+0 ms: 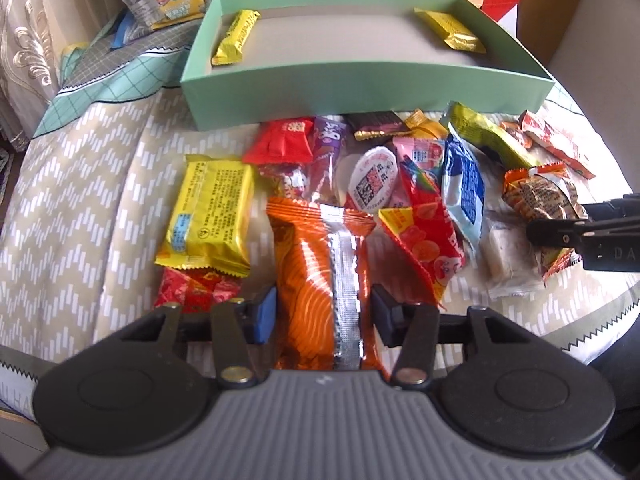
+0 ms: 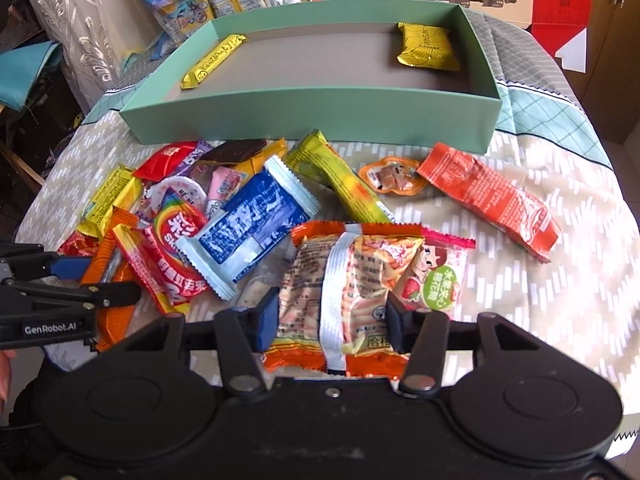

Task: Organize snacks
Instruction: 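Grasp orange striped bar with left tool while right tool grasps orange-white bag, then place both held snacks into the green tray and open both tools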

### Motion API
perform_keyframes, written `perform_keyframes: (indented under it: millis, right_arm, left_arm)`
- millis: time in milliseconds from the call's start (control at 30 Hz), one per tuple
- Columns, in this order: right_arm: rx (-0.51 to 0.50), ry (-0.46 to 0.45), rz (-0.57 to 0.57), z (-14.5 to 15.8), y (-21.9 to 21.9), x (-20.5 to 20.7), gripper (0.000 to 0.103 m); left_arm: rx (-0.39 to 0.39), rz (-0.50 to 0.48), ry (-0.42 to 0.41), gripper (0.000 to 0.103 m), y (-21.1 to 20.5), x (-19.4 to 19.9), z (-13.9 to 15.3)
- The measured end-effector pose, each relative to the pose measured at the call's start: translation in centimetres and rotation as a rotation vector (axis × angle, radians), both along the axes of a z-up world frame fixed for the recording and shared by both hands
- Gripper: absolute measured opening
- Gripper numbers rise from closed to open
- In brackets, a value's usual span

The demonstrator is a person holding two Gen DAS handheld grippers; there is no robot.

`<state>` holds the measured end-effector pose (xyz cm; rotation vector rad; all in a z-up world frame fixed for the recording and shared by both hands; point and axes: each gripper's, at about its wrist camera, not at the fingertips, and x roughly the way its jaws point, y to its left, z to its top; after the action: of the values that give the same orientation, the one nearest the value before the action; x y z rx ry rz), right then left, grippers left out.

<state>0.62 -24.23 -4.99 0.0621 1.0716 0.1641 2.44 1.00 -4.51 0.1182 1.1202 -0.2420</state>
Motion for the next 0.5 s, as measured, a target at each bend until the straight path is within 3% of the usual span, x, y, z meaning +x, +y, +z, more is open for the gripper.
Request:
perform_keyframes:
  millis: [267, 500]
  right_arm:
    - [0.06, -0.056, -0.002, 3.5, -2.0, -0.4, 0.05]
    - [0.084, -0.139, -0.029, 6.7, -3.1, 3.0, 0.05]
  left_arm:
    - [-0.072, 0.002, -0.053, 0.048, 1.4, 0.3, 3.8]
    - [-0.098, 0.012, -0.127, 0.048, 2.0, 5.0, 7.2]
